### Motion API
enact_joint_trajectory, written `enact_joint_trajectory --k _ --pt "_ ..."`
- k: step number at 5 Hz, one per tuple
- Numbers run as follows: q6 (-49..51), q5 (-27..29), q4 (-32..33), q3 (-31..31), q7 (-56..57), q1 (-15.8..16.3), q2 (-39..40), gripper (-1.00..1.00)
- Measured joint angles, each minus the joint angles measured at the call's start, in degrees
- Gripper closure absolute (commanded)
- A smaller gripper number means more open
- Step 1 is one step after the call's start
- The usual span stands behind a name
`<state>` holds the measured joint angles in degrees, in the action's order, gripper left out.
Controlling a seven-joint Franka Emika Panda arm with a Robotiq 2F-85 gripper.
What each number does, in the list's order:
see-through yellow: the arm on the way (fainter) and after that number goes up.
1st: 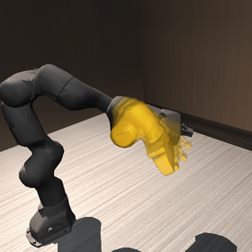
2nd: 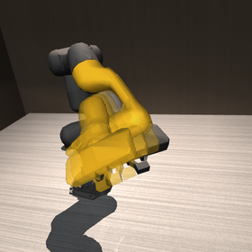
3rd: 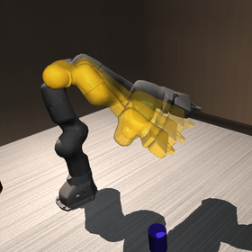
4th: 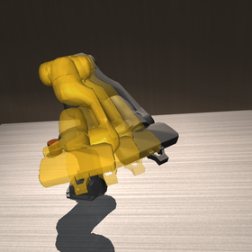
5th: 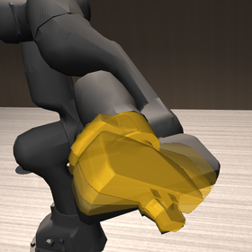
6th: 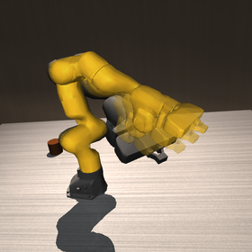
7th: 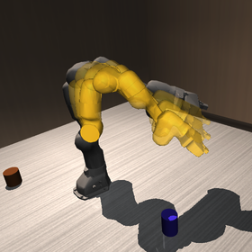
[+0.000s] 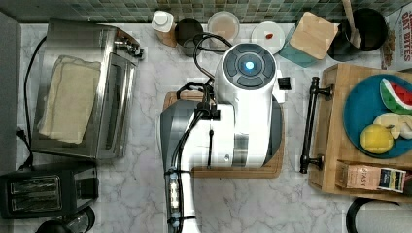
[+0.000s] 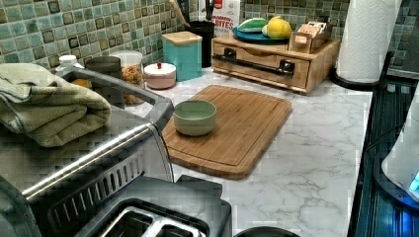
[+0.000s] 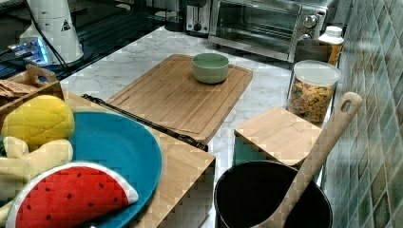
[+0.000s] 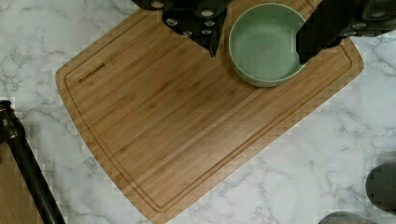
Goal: Open the drawer.
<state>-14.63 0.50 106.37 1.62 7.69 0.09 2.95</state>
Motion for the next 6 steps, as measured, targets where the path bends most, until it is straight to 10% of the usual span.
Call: enact_joint_trajectory --k 6 --pt "-15.8 -8.2 12.5 1.5 28.9 -2.0 -1.4 -1.0"
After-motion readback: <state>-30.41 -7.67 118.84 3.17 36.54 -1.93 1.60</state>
